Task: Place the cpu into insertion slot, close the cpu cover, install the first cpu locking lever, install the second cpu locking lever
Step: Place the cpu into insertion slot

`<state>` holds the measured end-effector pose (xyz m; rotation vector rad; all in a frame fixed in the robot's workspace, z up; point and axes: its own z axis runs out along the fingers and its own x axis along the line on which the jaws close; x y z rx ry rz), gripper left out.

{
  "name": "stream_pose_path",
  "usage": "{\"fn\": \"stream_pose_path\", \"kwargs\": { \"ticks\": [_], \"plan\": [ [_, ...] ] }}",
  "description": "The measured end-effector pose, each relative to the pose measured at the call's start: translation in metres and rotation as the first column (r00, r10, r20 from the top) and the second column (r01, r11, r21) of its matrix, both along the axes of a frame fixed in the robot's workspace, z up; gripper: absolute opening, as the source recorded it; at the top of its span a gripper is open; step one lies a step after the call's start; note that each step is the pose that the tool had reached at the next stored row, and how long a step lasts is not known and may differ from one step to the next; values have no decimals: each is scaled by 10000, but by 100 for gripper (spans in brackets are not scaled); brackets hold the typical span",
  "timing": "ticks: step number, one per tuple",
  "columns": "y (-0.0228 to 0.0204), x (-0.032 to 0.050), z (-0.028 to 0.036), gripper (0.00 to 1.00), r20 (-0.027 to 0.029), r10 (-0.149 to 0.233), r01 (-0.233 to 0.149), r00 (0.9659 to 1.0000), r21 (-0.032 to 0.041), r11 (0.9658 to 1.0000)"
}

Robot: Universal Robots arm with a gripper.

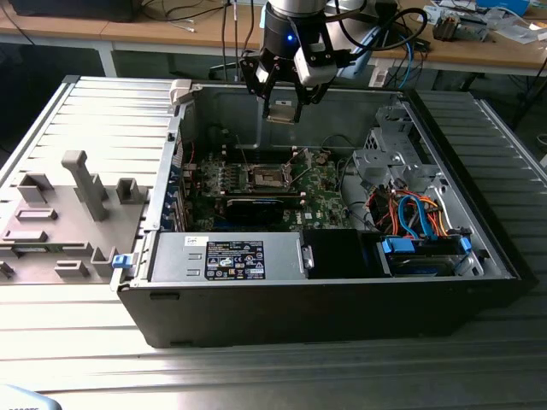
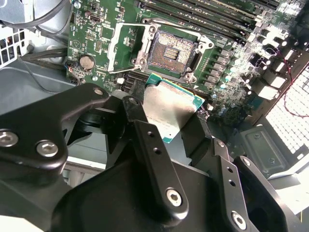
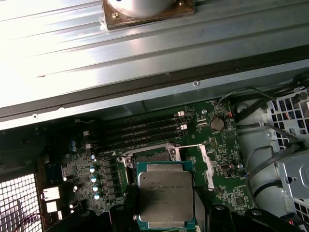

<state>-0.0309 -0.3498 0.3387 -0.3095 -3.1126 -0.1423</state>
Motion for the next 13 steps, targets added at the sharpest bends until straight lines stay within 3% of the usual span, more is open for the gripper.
{"fn": "stream_pose_path", "kwargs": {
  "ticks": [13],
  "plan": [
    [0, 0, 0, 55, 0, -72, 72, 10000, 0, 10000]
  ]
}}
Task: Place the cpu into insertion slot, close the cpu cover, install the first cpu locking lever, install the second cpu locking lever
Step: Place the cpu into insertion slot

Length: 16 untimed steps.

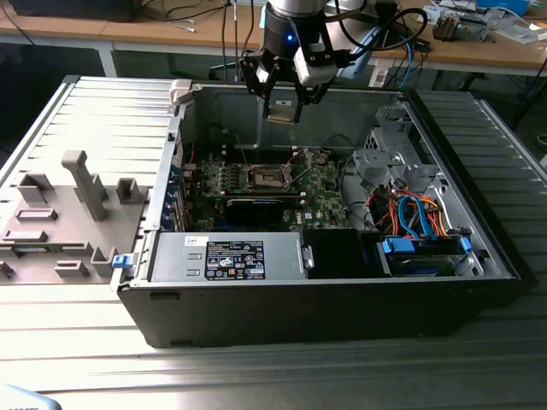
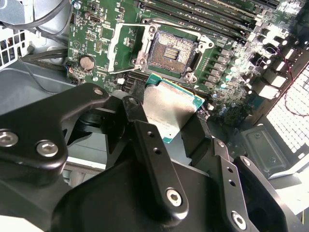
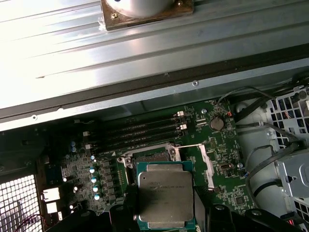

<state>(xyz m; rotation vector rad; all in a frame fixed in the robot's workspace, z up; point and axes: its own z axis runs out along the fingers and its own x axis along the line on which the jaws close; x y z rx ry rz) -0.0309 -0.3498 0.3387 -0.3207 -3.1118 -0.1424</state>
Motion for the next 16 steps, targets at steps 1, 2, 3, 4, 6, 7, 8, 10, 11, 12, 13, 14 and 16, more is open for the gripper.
{"fn": "stream_pose_path", "kwargs": {
  "ticks": [1, 2, 3, 4, 6, 7, 8, 10, 11, 12, 13, 14, 16],
  "plan": [
    [0, 0, 0, 55, 0, -5, 5, 10000, 0, 10000],
    [0, 0, 0, 55, 1, -11, 11, 10000, 0, 10000],
    [0, 0, 0, 55, 0, -16, 16, 10000, 0, 10000],
    [0, 0, 0, 55, 1, -19, 19, 10000, 0, 10000],
    [0, 0, 0, 55, 0, -24, 24, 10000, 0, 10000],
    [0, 0, 0, 55, 1, -26, 26, 10000, 0, 10000],
    [0, 0, 0, 55, 1, -29, 29, 10000, 0, 10000],
    [0, 0, 0, 55, 0, -50, 50, 10000, -1, 10000],
    [0, 0, 0, 55, 1, -57, 57, 10000, 0, 10000],
    [0, 0, 0, 55, 0, -67, 67, 10000, 0, 10000],
    [0, 0, 0, 55, 1, -70, 70, 10000, -1, 10000],
    [0, 0, 0, 55, 0, -74, 74, 10000, 0, 10000],
    [0, 0, 0, 55, 0, -79, 79, 10000, 0, 10000]
  ]
}}
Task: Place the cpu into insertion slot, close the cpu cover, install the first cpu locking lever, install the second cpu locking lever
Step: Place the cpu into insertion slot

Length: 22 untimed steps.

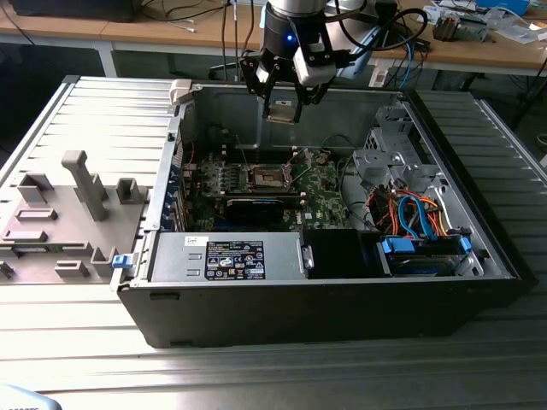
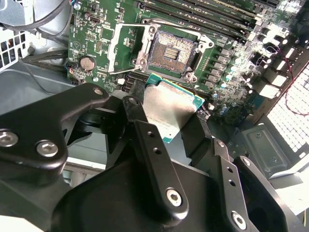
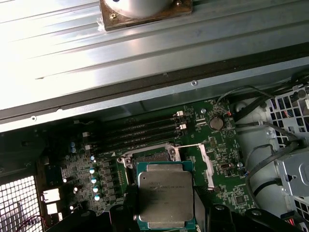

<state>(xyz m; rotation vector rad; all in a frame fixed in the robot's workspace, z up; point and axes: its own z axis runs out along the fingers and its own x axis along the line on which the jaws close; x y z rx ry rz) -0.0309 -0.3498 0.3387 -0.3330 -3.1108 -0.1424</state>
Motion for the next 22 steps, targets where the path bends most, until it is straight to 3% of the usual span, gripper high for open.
{"fn": "stream_pose_path", "kwargs": {
  "ticks": [22],
  "plan": [
    [0, 0, 0, 55, 0, -309, 309, 9995, 0, 9995]
  ]
}}
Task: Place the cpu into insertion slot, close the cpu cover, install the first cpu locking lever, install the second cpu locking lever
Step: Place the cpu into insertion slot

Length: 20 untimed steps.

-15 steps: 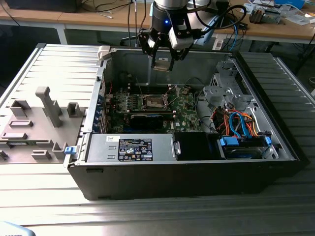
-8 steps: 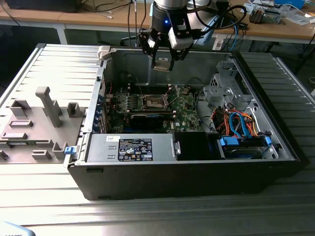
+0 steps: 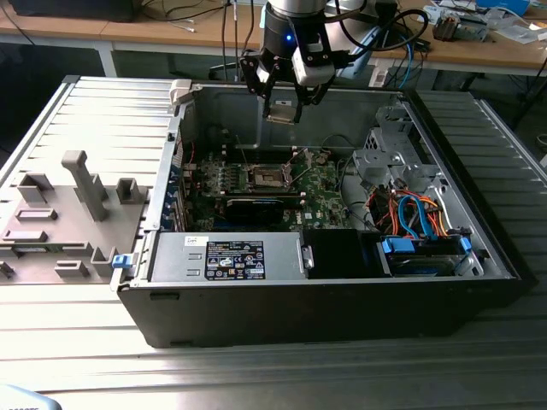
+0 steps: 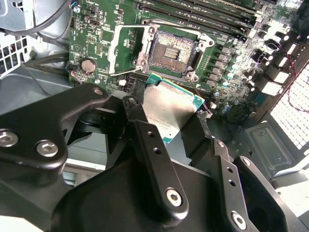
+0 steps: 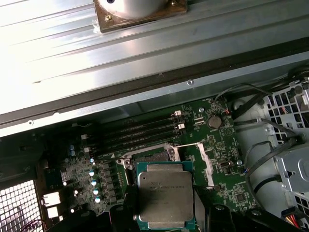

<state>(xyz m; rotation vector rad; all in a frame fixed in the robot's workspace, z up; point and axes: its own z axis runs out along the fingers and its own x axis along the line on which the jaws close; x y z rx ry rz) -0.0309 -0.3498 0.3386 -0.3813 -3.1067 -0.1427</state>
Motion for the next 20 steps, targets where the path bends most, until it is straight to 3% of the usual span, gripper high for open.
{"fn": "stream_pose_path", "kwargs": {
  "ticks": [20],
  "plan": [
    [0, 0, 0, 55, 0, -199, 199, 9998, 0, 9998]
  ]
}}
